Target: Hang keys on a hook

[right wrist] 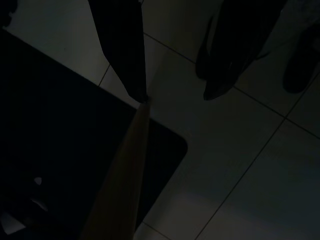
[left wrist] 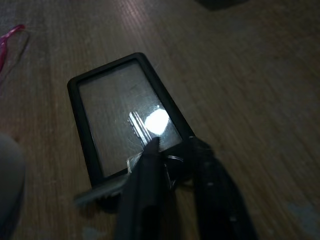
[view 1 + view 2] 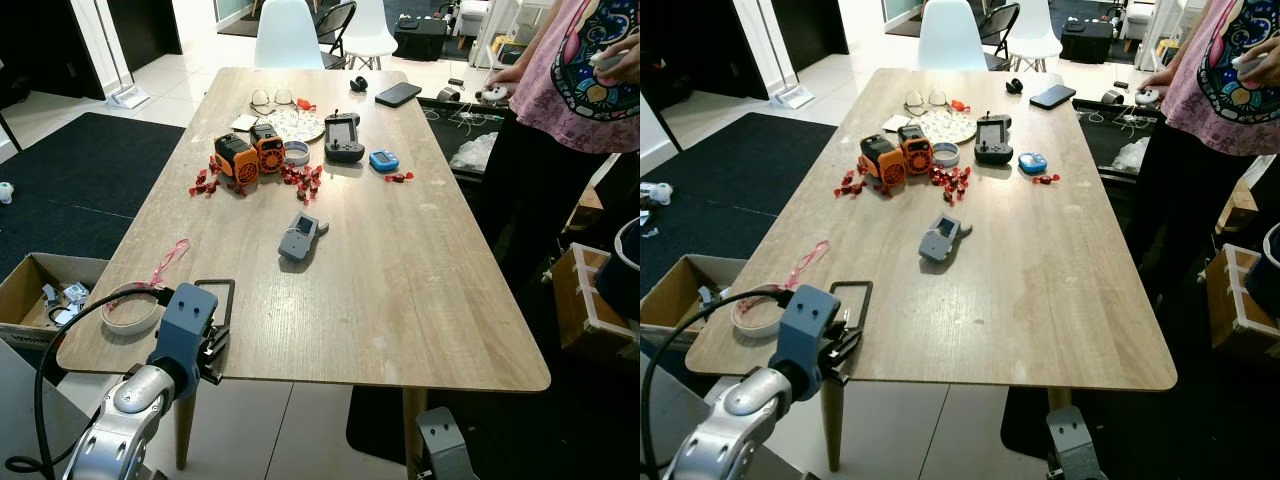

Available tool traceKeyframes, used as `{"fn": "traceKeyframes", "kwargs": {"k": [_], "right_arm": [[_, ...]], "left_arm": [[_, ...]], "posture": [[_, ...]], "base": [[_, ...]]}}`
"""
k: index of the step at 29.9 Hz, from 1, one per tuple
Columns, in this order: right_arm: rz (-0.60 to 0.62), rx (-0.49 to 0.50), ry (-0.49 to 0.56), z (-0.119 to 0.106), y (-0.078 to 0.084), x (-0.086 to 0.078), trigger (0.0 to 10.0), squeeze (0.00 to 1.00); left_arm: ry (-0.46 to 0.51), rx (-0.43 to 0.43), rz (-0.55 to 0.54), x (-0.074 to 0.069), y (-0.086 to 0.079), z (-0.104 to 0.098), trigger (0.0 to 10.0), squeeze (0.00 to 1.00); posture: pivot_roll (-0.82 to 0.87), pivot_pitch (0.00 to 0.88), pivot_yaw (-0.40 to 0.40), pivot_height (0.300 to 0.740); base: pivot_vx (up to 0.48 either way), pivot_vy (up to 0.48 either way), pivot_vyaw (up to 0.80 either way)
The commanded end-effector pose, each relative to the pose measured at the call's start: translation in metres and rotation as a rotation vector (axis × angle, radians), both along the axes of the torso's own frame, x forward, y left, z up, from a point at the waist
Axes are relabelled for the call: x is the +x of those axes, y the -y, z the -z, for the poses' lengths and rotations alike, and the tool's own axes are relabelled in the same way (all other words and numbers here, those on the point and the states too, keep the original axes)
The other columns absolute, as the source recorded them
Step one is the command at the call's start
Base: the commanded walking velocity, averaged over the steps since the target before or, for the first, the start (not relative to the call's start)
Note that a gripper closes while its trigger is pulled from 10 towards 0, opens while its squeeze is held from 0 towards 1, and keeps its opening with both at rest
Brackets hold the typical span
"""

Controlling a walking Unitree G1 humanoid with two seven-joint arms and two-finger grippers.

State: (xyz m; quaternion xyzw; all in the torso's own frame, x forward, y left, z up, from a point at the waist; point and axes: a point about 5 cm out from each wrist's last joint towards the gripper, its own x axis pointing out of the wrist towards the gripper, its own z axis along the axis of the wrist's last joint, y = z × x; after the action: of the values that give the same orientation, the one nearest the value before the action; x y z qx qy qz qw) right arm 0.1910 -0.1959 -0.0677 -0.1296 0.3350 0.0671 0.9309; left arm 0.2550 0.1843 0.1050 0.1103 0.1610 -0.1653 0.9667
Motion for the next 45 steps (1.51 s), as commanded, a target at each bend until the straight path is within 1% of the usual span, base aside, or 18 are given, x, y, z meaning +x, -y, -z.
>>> {"fn": "traceKeyframes", "kwargs": {"k": [1,4,5,6,7,8,13,14,16,18,19,22,27,28,32,37,42,45], "right_arm": [[0.010,-0.005,-0.025,0.004,0.003,-0.007,10.0,0.00],[0.010,-0.005,-0.026,0.004,0.003,-0.007,10.0,0.00],[0.010,-0.006,-0.026,0.004,0.003,-0.008,10.0,0.00],[0.010,-0.006,-0.027,0.004,0.003,-0.008,10.0,0.00],[0.010,-0.006,-0.027,0.004,0.003,-0.008,10.0,0.00],[0.009,-0.006,-0.028,0.004,0.002,-0.008,10.0,0.00],[0.008,-0.005,-0.026,0.004,0.002,-0.007,10.0,0.00],[0.008,-0.005,-0.025,0.004,0.002,-0.006,10.0,0.00],[0.008,-0.005,-0.024,0.004,0.002,-0.006,10.0,0.00],[0.009,-0.005,-0.023,0.003,0.002,-0.006,10.0,0.00],[0.009,-0.005,-0.023,0.003,0.002,-0.006,10.0,0.00],[0.010,-0.006,-0.023,0.003,0.002,-0.005,10.0,0.00],[0.010,-0.005,-0.023,0.003,0.001,-0.005,10.0,0.00],[0.011,-0.003,-0.023,0.003,0.001,-0.006,10.0,0.00],[0.011,-0.002,-0.023,0.003,0.001,-0.006,10.0,0.00],[0.012,-0.001,-0.023,0.003,0.001,-0.006,10.0,0.00],[0.012,-0.001,-0.021,0.003,0.000,-0.005,10.0,0.00],[0.011,0.000,-0.018,0.003,0.000,-0.004,10.0,0.00]], "left_arm": [[-0.045,0.021,0.010,-0.005,0.000,0.008,0.0,0.00],[-0.045,0.028,0.012,-0.005,-0.001,0.009,0.2,0.00],[-0.041,0.031,0.021,-0.005,-0.001,0.008,1.1,0.00],[-0.031,0.032,0.036,-0.005,0.000,0.007,4.6,0.00],[-0.031,0.032,0.036,-0.005,0.000,0.007,4.6,0.00],[-0.016,0.029,0.056,-0.005,0.001,0.005,10.0,0.00],[0.078,-0.033,0.121,-0.002,0.012,-0.008,10.0,0.00],[0.162,-0.123,0.174,-0.001,0.020,-0.023,10.0,0.00],[0.188,-0.156,0.194,-0.002,0.023,-0.028,10.0,0.00],[0.266,-0.286,0.254,-0.003,0.032,-0.047,10.0,0.00],[0.266,-0.286,0.254,-0.003,0.032,-0.047,10.0,0.00],[0.355,-0.408,0.323,-0.005,0.043,-0.070,10.0,0.00],[0.399,-0.464,0.344,-0.005,0.047,-0.079,10.0,0.00],[0.418,-0.545,0.354,-0.006,0.051,-0.088,10.0,0.00],[0.427,-0.606,0.366,-0.006,0.054,-0.094,10.0,0.00],[0.423,-0.626,0.392,-0.005,0.057,-0.096,10.0,0.00],[0.338,-0.582,0.488,-0.009,0.070,-0.089,10.0,0.00],[0.232,-0.564,0.602,-0.016,0.086,-0.080,10.0,0.00]], "posture": [[0.03,0.089,0.000,0.740],[0.03,0.088,0.000,0.740],[0.03,0.088,0.000,0.740],[0.03,0.086,0.001,0.740],[0.03,0.086,0.001,0.740],[0.03,0.085,0.001,0.740],[0.03,0.083,0.001,0.740],[0.03,0.083,0.001,0.740],[0.03,0.083,0.001,0.740],[0.03,0.088,-0.002,0.740],[0.03,0.088,-0.002,0.740],[0.03,0.090,-0.003,0.740],[0.03,0.092,-0.002,0.740],[0.03,0.094,-0.001,0.740],[0.03,0.094,0.000,0.740],[0.03,0.093,-0.001,0.740],[0.03,0.092,-0.002,0.740],[0.03,0.092,-0.002,0.740]], "base": [[0.000,0.000,0.00],[0.000,0.000,0.00],[0.000,0.000,0.00],[0.000,0.000,0.00],[0.000,0.000,0.00],[0.000,0.000,0.00],[0.000,0.000,0.00],[0.000,0.000,0.00],[0.000,0.000,0.00],[0.000,0.000,0.00],[0.000,0.000,0.00],[0.000,0.000,0.00],[0.000,0.000,0.00],[0.000,0.000,0.00],[0.000,0.000,0.00],[0.000,0.000,0.00],[0.000,0.000,0.00],[0.000,0.000,0.00]]}}
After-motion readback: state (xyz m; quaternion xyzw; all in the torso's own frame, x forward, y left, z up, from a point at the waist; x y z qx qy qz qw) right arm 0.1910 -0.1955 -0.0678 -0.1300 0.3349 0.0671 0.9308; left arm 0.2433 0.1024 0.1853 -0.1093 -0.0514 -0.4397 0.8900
